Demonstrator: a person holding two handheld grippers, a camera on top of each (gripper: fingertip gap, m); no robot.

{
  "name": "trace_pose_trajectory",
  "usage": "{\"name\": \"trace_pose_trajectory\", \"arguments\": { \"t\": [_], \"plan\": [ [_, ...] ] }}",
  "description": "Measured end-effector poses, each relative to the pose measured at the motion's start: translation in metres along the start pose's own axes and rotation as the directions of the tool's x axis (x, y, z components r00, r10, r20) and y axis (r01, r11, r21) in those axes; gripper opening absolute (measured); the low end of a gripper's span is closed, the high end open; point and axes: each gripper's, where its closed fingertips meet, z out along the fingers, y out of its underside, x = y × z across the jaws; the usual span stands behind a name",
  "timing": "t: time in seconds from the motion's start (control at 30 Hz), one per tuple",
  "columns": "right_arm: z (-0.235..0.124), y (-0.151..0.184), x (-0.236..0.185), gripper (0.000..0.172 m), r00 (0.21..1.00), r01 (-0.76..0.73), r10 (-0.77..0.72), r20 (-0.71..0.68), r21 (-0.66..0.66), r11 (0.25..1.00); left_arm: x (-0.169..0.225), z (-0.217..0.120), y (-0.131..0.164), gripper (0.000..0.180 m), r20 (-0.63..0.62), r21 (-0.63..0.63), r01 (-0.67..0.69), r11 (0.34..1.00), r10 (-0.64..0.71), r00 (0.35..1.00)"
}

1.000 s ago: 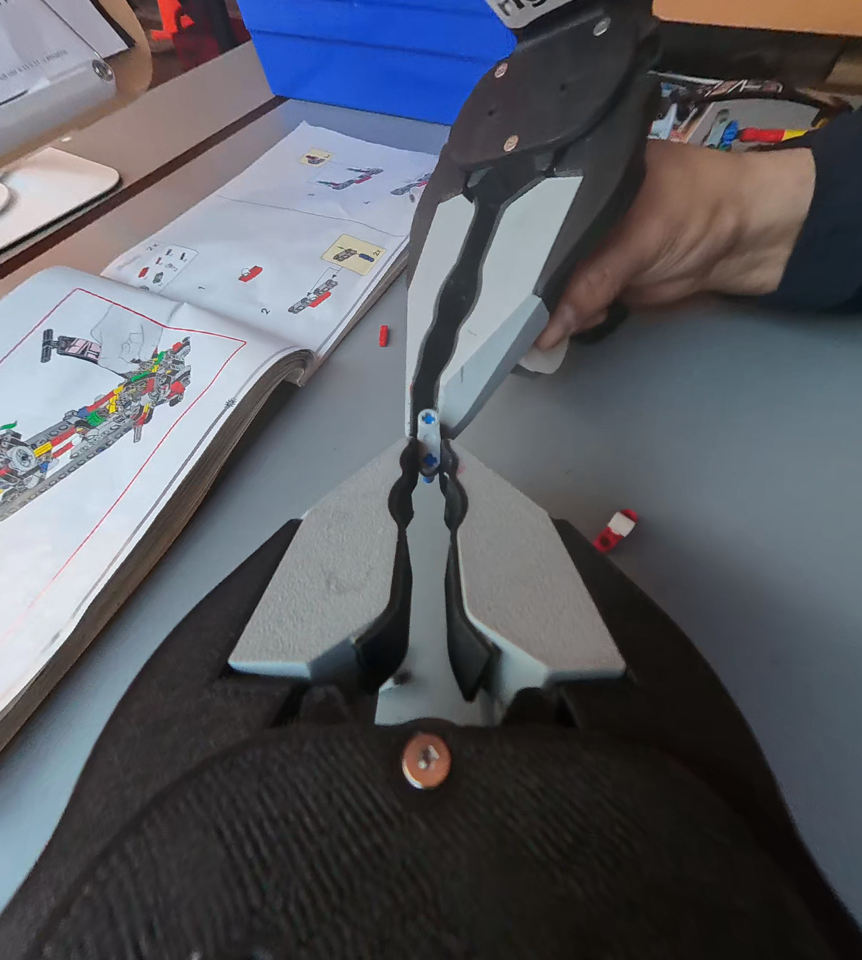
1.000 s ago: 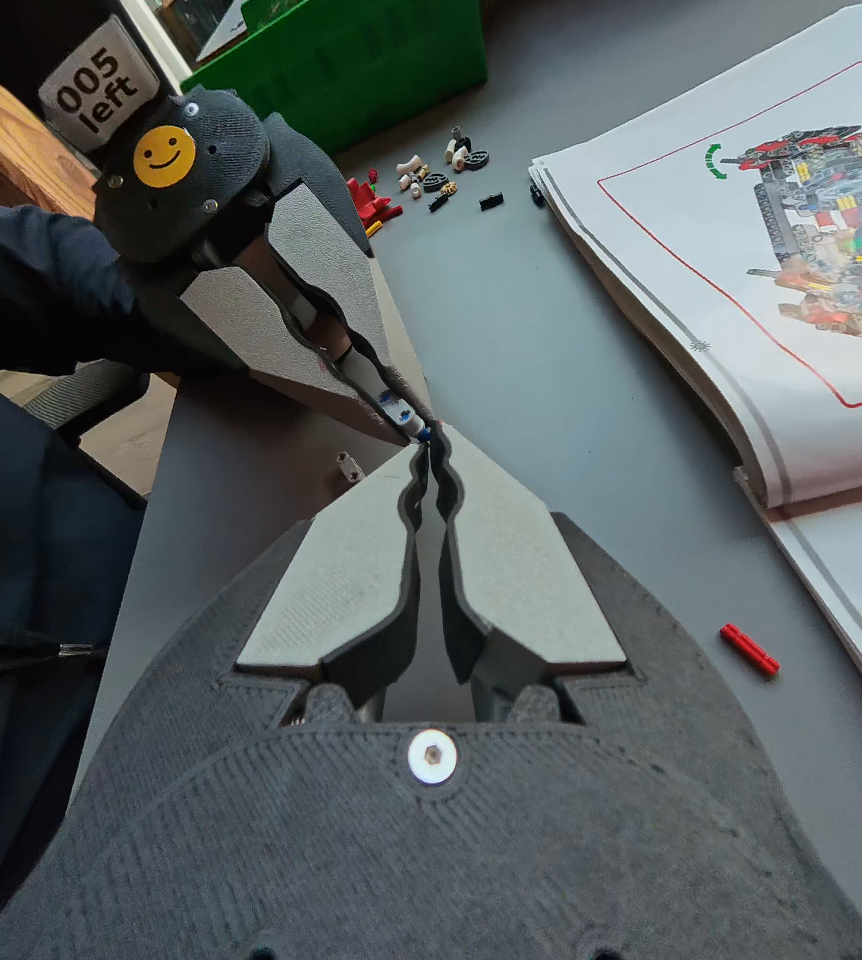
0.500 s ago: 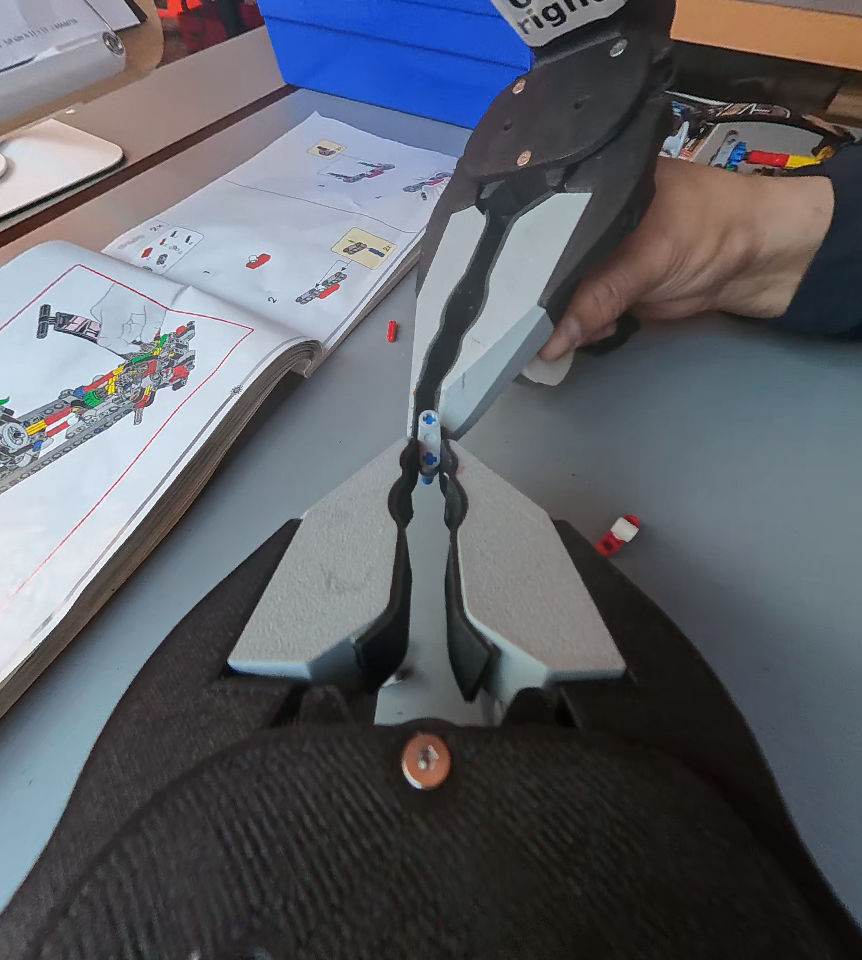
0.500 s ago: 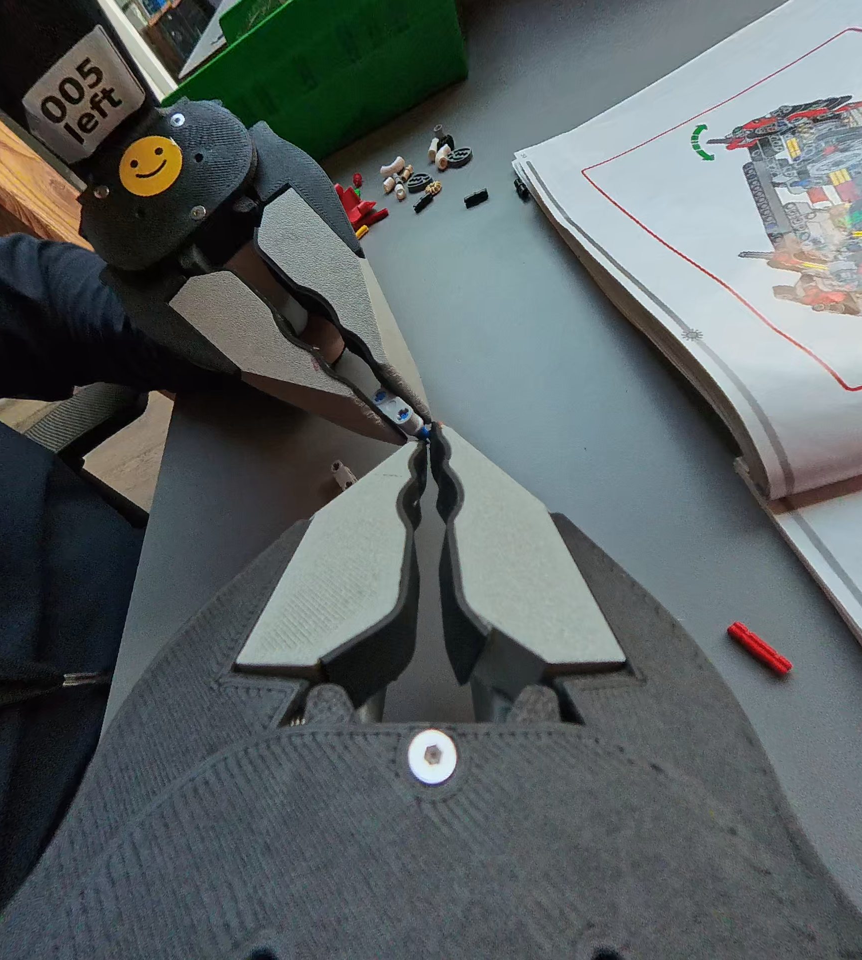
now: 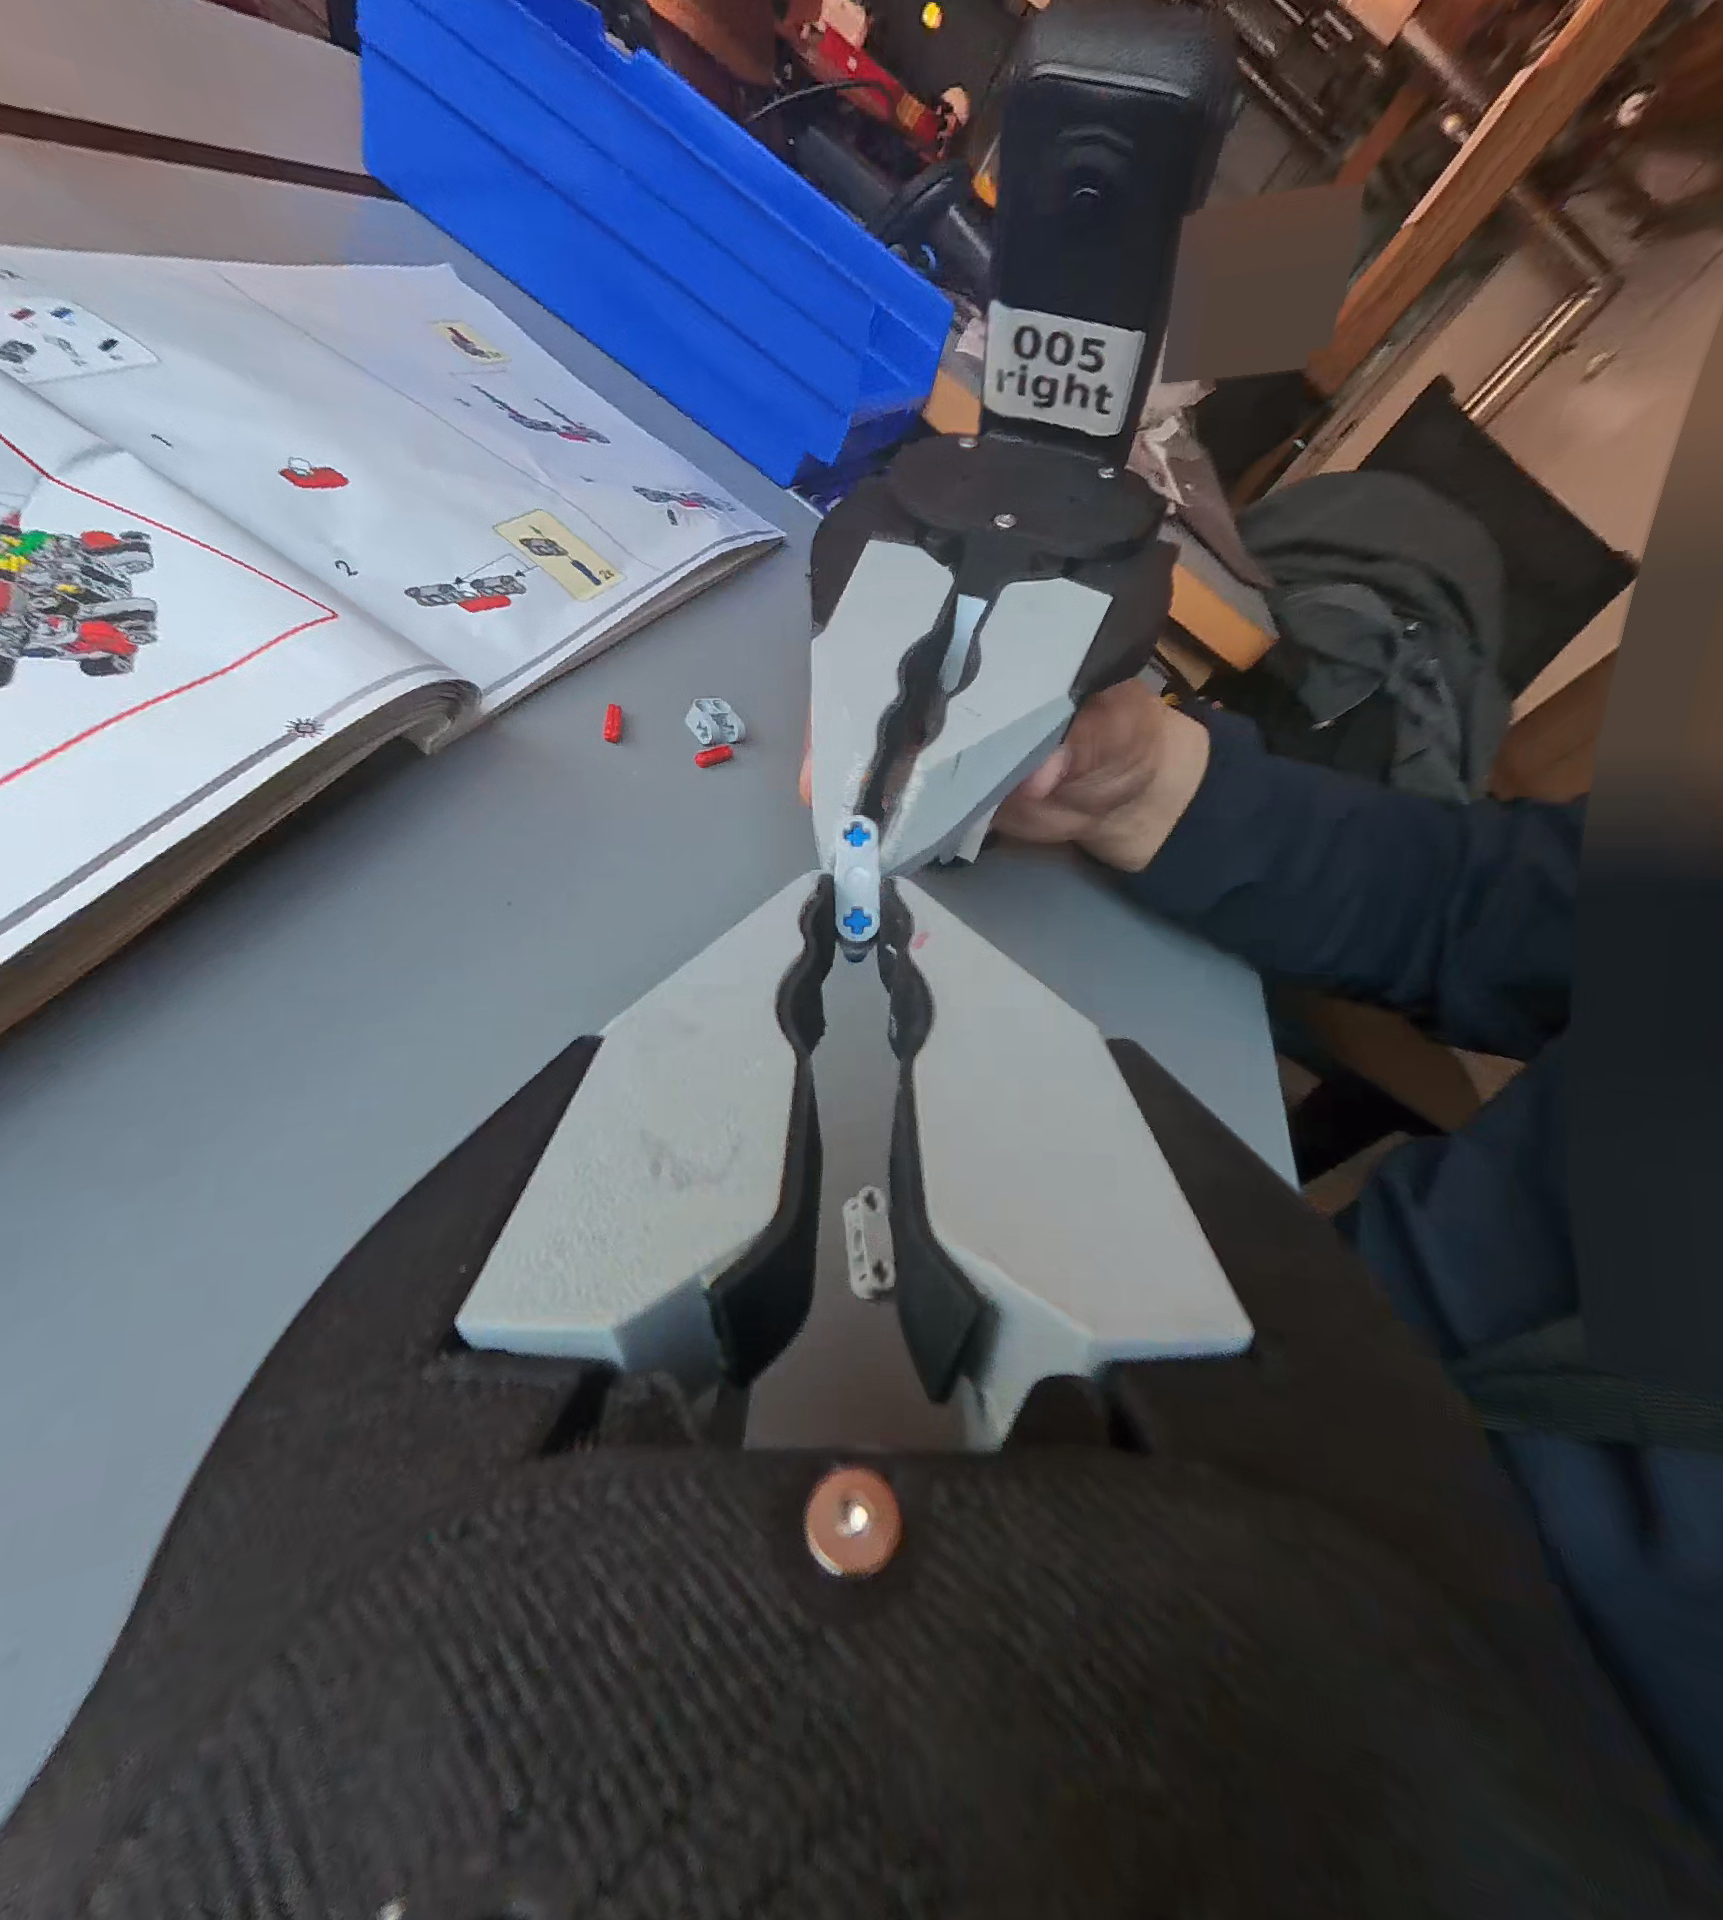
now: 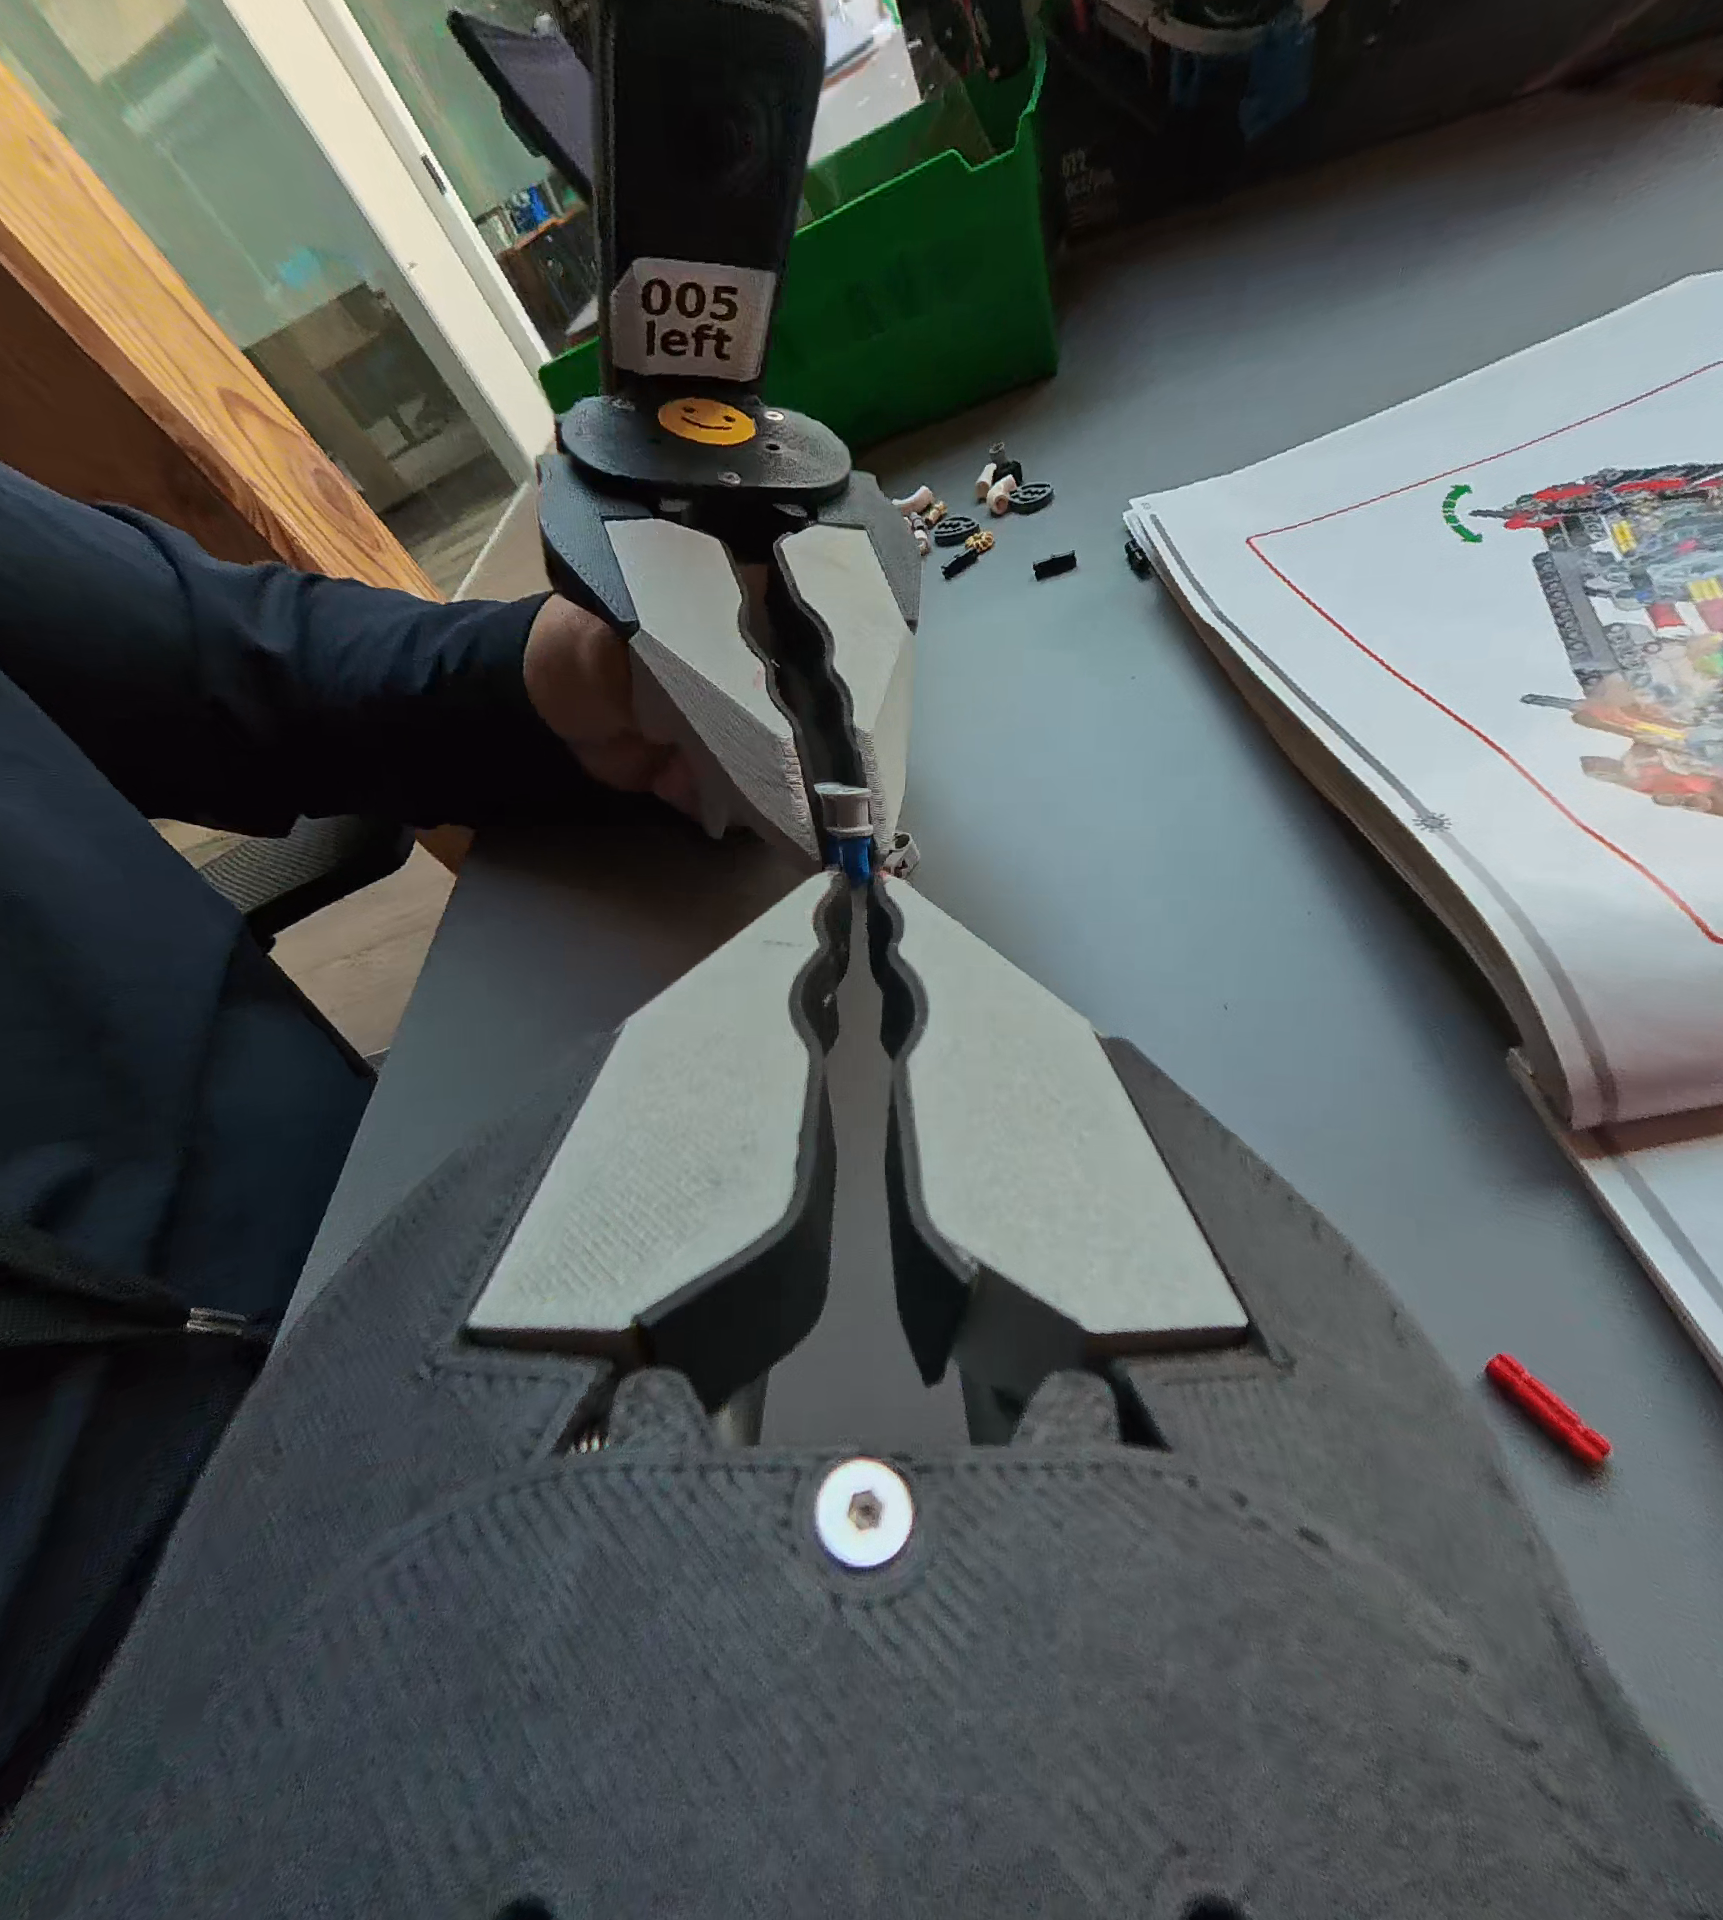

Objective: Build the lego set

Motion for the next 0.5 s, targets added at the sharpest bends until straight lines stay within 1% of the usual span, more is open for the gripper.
{"name": "trace_pose_trajectory", "arguments": {
  "t": [0.2, 0.3, 0.5],
  "plan": [
    [-0.0021, -0.0016, -0.0059, 0.0, 0.999, 0.013, -0.013, 0.041, 0.014, 1.0, 0.006, 0.0003, -0.0009, 0.005, -0.051, 0.014, 0.027, 1.0, -0.026, 0.998],
    [-0.0044, -0.0012, -0.0082, 0.0, 0.998, 0.017, -0.018, 0.059, 0.016, 1.0, 0.0086, 0.0013, -0.0008, 0.005, -0.087, 0.016, 0.064, 0.998, -0.063, 0.994],
    [-0.0082, -0.001, -0.0087, 0.001, 0.998, 0.034, -0.035, 0.053, 0.015, 0.999, 0.0099, 0.0026, -0.0004, 0.005, -0.096, 0.016, 0.08, 0.997, -0.078, 0.992]
  ]
}}
